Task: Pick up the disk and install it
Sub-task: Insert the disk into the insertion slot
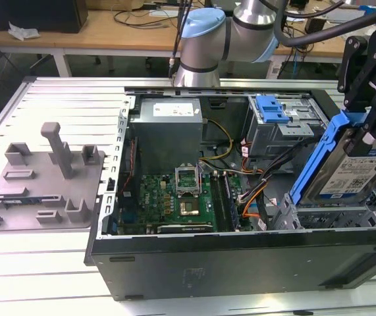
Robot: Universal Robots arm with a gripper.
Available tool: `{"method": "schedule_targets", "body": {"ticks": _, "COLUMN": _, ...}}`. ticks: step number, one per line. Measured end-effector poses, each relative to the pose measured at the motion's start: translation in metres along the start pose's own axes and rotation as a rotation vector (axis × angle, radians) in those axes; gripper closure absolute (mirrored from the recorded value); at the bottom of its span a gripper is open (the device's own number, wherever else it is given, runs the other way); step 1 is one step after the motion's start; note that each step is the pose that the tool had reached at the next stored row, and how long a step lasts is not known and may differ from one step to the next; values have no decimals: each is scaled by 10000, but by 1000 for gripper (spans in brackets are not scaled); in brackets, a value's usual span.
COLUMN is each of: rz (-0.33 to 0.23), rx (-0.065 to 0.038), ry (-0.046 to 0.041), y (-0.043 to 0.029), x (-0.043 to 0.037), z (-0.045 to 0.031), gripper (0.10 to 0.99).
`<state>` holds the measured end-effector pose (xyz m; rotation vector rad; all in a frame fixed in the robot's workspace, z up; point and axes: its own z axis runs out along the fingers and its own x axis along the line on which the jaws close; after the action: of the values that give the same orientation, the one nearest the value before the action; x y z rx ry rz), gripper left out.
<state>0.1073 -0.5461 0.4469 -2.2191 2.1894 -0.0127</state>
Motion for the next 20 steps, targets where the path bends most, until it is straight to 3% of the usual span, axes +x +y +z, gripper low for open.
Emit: {"method": "schedule_targets", "body": {"ticks": 20, "rz": 0, "rx": 1, "ry": 0, "y": 4, "x": 2, "z": 186, "gripper": 722}}
